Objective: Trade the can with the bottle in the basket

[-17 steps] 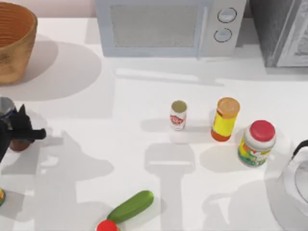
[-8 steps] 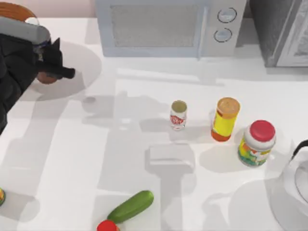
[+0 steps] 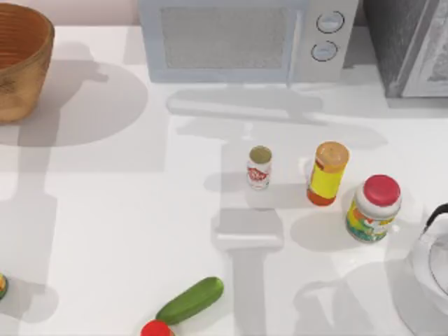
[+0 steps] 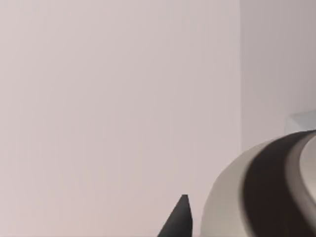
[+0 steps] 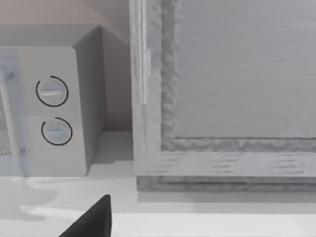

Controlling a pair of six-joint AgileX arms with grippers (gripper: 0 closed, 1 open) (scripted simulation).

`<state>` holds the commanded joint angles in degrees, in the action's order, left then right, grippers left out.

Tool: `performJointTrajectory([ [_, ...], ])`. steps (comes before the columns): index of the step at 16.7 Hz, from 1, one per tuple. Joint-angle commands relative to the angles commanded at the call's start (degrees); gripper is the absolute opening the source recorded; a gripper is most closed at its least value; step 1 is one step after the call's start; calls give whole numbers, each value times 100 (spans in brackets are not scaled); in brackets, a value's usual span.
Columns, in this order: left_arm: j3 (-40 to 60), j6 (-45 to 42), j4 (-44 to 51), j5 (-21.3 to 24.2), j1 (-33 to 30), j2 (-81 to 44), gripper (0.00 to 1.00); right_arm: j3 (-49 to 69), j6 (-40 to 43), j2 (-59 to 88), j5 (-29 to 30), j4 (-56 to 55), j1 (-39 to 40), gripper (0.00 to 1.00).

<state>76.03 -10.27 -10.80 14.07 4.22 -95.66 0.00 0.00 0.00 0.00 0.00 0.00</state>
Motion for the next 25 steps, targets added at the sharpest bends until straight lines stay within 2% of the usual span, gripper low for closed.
performJointTrajectory([
  [3,711,199,1077,138,596,-51,0,0,0,0,0,0,0,100],
  [7,911,416,1677,225,1095,-143,0,0,0,0,0,0,0,100],
  [12,898,402,1647,212,1074,-139,0,0,0,0,0,0,0,100],
  [20,992,467,847,94,954,-1055,0,0,0,0,0,0,0,100],
  [25,996,469,778,82,932,-1116,0,0,0,0,0,0,0,100],
])
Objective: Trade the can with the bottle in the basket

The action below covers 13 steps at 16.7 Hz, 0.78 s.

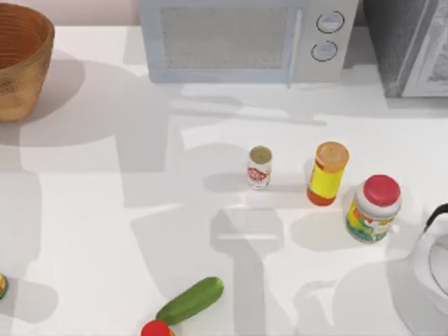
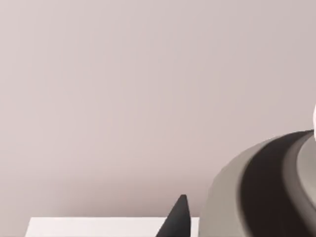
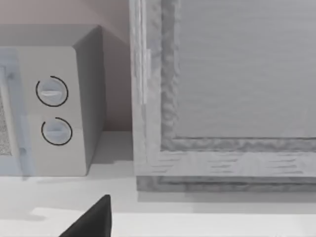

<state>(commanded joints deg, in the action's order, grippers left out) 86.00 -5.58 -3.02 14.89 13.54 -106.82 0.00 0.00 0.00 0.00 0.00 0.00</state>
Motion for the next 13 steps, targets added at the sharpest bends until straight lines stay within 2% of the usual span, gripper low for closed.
performJointTrajectory([
  [13,0,0,0,0,0,0,98,0,0,0,0,0,0,100],
])
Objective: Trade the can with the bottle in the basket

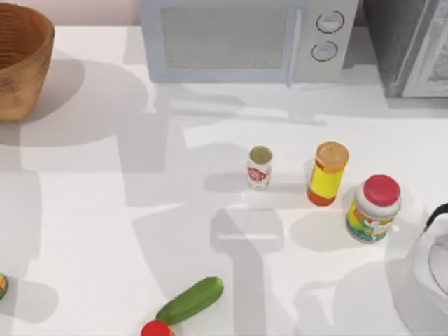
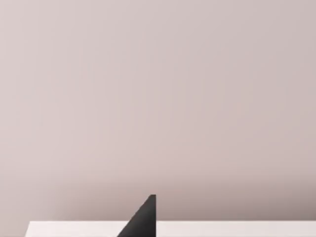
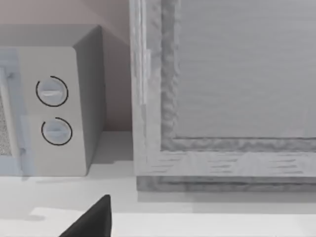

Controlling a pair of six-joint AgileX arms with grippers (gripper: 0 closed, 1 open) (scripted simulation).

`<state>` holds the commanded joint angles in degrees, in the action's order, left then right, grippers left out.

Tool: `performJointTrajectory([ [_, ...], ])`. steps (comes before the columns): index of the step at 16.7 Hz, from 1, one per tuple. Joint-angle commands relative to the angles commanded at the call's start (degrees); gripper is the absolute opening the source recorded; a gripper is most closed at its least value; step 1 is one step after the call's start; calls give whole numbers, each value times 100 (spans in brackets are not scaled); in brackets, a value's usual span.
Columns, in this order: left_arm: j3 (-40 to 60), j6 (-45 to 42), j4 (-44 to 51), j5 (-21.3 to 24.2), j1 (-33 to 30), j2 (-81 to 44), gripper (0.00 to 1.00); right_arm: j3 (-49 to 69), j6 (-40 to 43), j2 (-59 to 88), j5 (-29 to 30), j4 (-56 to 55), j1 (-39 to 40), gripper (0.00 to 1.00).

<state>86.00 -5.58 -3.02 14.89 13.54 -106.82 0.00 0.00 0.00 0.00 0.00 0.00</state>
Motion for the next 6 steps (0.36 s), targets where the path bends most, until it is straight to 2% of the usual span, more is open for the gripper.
performJointTrajectory([
  [6,0,0,0,0,0,0,100,0,0,0,0,0,0,100],
])
